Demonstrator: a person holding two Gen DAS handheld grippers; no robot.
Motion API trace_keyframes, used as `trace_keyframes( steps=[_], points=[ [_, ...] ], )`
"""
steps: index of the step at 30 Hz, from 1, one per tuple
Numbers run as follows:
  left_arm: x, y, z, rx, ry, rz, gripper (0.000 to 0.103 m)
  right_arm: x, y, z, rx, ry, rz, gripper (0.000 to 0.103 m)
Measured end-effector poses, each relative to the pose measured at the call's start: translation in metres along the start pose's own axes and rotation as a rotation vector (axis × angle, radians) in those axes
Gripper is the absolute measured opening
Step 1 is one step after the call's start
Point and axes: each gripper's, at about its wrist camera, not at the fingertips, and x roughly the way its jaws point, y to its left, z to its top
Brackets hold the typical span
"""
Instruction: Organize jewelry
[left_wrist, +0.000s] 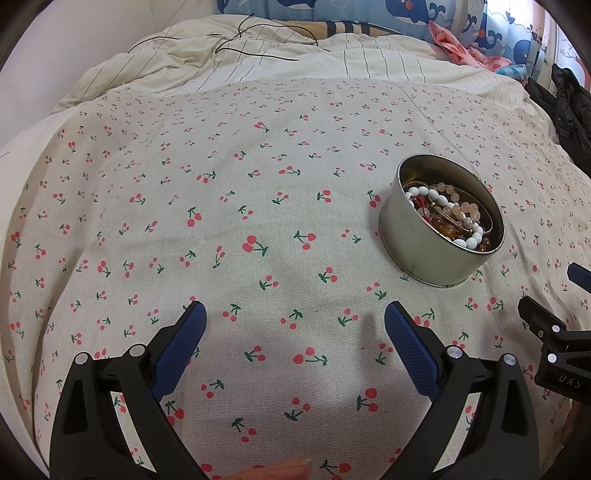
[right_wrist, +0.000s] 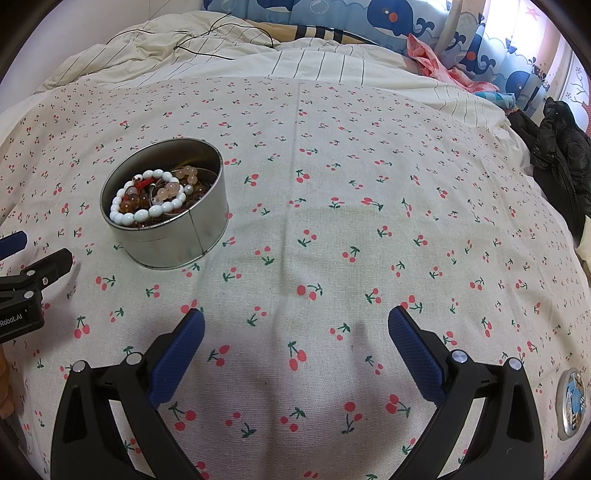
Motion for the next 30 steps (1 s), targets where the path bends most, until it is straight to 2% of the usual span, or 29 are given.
trace_keyframes(
  steps=[5,8,12,17,30],
  points=[
    [0.001,0.000,-0.001,-0.008,0.002,-0.015,0.094,0.000,0.000,0.000,0.000,0.001,0.000,0.095],
    [-0.003,0.003,-0.005,-0.016,-0.036,-0.040,0.094,0.000,0.001,0.000,-0.003,0.001,0.000,0.095],
    [-0.010,0.003,-0.003,-0.010,-0.067,-0.021,0.094,0.000,0.001,-0.001,-0.006,0.002,-0.001,0.095],
    [-0.007,0.007,0.002,-0.013,-0.045,0.005,0.094,0.000,0.001,0.000,-0.004,0.003,0.000,0.095],
    [-0.004,0.005,0.003,-0.009,-0.025,0.006,0.094,0.000,0.001,0.000,-0.010,0.003,-0.003,0.095]
  ],
)
